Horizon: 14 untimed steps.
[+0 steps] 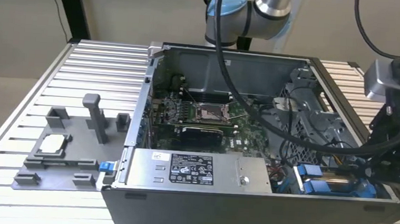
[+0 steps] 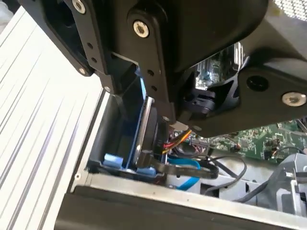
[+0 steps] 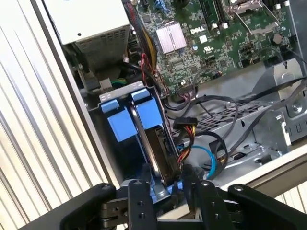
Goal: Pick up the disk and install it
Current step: 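Insert the second disk wire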
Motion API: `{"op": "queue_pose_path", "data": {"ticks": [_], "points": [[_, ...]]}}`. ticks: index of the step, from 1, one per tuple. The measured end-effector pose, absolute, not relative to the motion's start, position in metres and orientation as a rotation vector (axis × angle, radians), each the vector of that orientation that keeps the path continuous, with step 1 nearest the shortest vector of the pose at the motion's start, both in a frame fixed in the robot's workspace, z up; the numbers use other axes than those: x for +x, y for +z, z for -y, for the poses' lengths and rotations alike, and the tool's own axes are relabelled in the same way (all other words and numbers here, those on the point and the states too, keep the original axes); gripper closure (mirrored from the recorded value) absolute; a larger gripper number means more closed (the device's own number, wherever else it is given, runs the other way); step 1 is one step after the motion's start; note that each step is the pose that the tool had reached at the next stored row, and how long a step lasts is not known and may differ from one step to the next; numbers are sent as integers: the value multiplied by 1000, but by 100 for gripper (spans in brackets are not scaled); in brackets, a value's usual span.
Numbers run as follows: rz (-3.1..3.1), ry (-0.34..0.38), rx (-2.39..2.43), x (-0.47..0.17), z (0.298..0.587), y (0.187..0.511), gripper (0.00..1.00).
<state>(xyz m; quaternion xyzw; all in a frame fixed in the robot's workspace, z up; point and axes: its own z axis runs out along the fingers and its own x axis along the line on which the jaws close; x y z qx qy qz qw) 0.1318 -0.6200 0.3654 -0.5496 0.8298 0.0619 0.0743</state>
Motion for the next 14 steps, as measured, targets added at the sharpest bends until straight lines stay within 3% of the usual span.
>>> {"op": "queue_pose_path", "data": {"ticks": [14], "points": [[-2486,191,-1645,154,623,352,0]]}}
